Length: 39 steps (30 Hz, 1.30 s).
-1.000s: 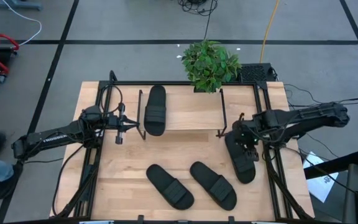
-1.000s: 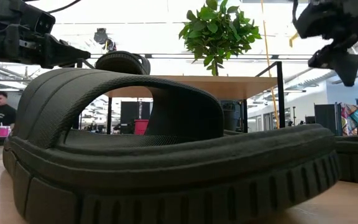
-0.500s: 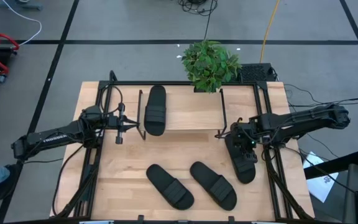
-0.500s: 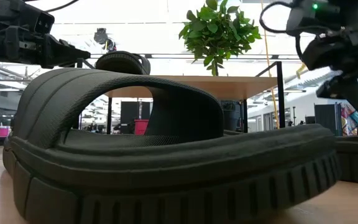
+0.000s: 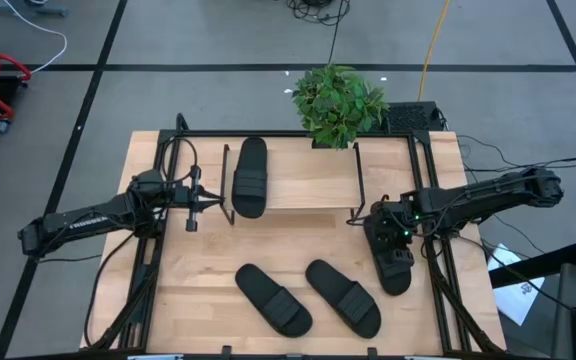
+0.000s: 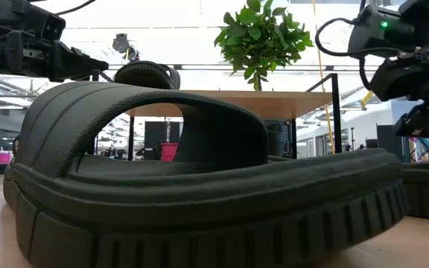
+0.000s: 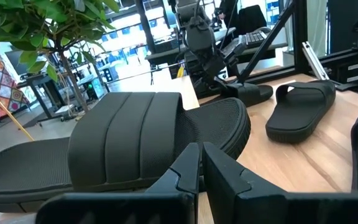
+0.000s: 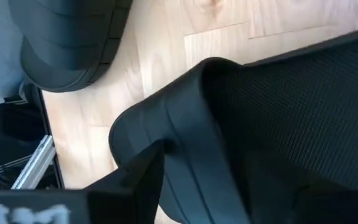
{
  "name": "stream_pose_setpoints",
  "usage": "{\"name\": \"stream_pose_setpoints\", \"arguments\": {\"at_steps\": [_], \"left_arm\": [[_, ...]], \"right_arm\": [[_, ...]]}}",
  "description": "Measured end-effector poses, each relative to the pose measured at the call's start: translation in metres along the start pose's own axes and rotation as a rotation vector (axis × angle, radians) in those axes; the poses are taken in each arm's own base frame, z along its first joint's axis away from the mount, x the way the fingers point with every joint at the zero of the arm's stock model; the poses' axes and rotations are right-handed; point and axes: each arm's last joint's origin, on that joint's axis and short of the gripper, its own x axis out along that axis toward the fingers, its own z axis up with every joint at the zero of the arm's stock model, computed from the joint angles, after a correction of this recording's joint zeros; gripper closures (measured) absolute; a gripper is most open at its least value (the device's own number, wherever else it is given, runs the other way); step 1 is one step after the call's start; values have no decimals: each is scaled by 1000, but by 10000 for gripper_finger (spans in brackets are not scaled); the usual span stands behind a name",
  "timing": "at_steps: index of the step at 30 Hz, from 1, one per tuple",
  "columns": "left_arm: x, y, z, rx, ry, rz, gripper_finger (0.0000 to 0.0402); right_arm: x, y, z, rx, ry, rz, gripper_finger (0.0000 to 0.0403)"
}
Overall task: Pick and place slides into the shelf
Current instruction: Put the black slide on the shelf
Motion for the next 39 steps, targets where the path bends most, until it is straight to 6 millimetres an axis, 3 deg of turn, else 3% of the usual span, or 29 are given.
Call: {"name": "stream_pose_setpoints", "arguments": {"at_steps": [9,17,28,35,39], "left_arm": [[0,0,0,-7,0,0,376],[0,0,0,-36,1,0,376],[0,0,0,-38,-2,1,376],[0,0,0,-45,-3,1,376],[0,0,0,-44,-4,1,376]], "right_arm": [[-3,10,10,-18,-60,70,389],[-18,45,23,-77,-117,80,397],[-15,72,11,-21,-79,72,401],[-59,112,24,-157,-255,99,401],[-82,124,32,-196,-278,43,402]]}}
